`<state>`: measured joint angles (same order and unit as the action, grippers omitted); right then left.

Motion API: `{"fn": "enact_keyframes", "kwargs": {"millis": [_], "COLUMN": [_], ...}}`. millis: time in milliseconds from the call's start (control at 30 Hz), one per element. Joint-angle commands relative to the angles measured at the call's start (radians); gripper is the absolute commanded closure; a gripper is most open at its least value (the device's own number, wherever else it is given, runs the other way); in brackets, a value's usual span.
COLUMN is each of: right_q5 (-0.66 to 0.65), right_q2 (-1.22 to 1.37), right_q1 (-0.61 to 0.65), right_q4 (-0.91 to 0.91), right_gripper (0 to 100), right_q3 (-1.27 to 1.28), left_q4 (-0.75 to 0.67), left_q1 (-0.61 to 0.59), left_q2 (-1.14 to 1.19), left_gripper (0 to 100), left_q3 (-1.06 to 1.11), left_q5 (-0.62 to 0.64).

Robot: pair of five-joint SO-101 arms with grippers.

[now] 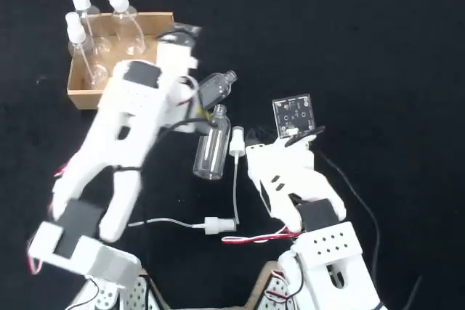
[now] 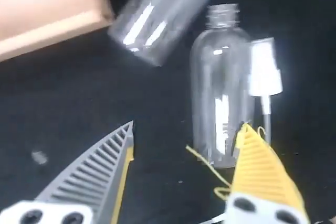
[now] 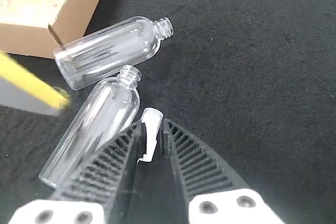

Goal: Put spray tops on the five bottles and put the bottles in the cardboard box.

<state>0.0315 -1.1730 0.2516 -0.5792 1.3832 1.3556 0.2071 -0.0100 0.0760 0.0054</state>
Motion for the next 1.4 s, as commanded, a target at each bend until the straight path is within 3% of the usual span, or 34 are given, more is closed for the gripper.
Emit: {"fn": "enact_keyframes", "kwargs": {"millis": [0,233,600,967,1367], "right_q5": [-0.002,-0.003,-0.006,-0.006,-0.006], "right_q2": [-0.015,-0.016,-0.016,-0.016,-0.016], "right_q1": [-0.020,-0.020,-0.018,-0.018,-0.018], "right_q4": [0.020,0.018,0.018,0.018,0.018], "right_gripper": [94.3,94.3,94.3,94.3,94.3], "right_q3": [-0.013,-0.015,-0.015,-0.015,-0.015], "left_q4": [-0.025,-0.146,-0.155,-0.330,-0.342], "left_q1": [0.108,0.128,0.125,0.113,0.104], "left_q2": [0.083,0.178,0.199,0.196,0.180], "left_gripper": [70,70,66,66,69], "left_q3": [-0.108,-0.105,-0.104,0.096,0.148], "left_q5": [0.071,0.132,0.126,0.057,0.000]}}
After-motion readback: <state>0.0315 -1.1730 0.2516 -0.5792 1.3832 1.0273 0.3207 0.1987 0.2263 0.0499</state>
